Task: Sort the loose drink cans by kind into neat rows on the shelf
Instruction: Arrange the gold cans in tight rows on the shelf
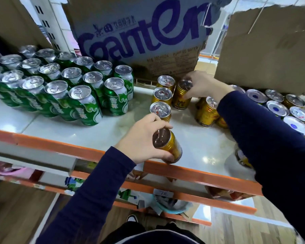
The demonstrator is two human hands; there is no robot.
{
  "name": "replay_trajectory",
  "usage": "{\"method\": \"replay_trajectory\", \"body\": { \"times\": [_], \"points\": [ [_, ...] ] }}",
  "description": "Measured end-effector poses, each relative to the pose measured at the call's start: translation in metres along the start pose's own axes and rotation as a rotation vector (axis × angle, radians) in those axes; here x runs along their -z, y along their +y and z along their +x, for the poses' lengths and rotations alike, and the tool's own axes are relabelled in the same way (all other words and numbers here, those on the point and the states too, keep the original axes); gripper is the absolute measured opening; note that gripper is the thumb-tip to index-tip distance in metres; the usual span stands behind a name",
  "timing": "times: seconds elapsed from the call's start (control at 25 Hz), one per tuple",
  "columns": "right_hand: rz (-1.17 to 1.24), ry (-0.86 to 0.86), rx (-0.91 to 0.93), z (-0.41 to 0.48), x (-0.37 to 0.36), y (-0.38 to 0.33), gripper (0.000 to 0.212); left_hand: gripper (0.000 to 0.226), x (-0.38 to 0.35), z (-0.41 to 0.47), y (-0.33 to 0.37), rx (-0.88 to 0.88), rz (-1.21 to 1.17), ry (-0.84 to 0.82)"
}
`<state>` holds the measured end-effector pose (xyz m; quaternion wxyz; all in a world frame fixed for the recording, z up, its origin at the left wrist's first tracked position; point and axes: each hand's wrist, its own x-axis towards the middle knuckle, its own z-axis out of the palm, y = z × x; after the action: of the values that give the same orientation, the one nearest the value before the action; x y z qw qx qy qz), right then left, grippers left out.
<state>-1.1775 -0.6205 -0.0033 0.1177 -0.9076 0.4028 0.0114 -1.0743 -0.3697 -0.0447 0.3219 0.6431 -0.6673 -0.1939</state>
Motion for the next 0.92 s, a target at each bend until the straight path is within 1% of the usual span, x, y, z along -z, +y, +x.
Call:
{"method": "replay_trajectory", "body": {
  "times": [0.16,0.32,0.36,0.44,0.52,0.6,0.68,0.76,0.92],
  "points": [
    [0.033,0.019,0.032,0.01,-0.005,0.007,0.077,0.079,0.004,-0.002,0.002,-0.023,0.011,0.006],
    [0.032,0.018,0.043,0.01,-0.009,0.011,0.078,0.068,-0.002,0.001,0.014,-0.071,0.049,-0.069],
    [0.036,0.028,0.051,0.006,-0.009,0.011,0.076,0.065,-0.002,0.005,0.02,-0.084,0.087,-0.093],
    [0.068,0.095,0.077,-0.007,-0.007,0.011,0.063,0.062,0.003,0.018,0.029,-0.116,0.16,-0.147],
    [0.121,0.245,0.09,-0.032,-0.002,0.019,0.046,0.058,0.017,0.041,0.037,-0.178,0.187,-0.183],
    [0.184,0.371,0.073,-0.065,-0.002,0.029,0.034,0.056,0.034,0.072,0.042,-0.206,0.196,-0.183],
    [0.27,0.378,0.024,-0.101,-0.004,0.038,0.026,0.058,0.044,0.105,0.044,-0.197,0.267,-0.168],
    [0.319,0.321,-0.003,-0.129,-0.011,0.04,0.022,0.061,0.044,0.132,0.04,-0.172,0.347,-0.154],
    [0.405,0.306,0.012,-0.163,-0.036,0.037,0.021,0.063,0.033,0.163,0.026,-0.127,0.386,-0.228]
  ]
}}
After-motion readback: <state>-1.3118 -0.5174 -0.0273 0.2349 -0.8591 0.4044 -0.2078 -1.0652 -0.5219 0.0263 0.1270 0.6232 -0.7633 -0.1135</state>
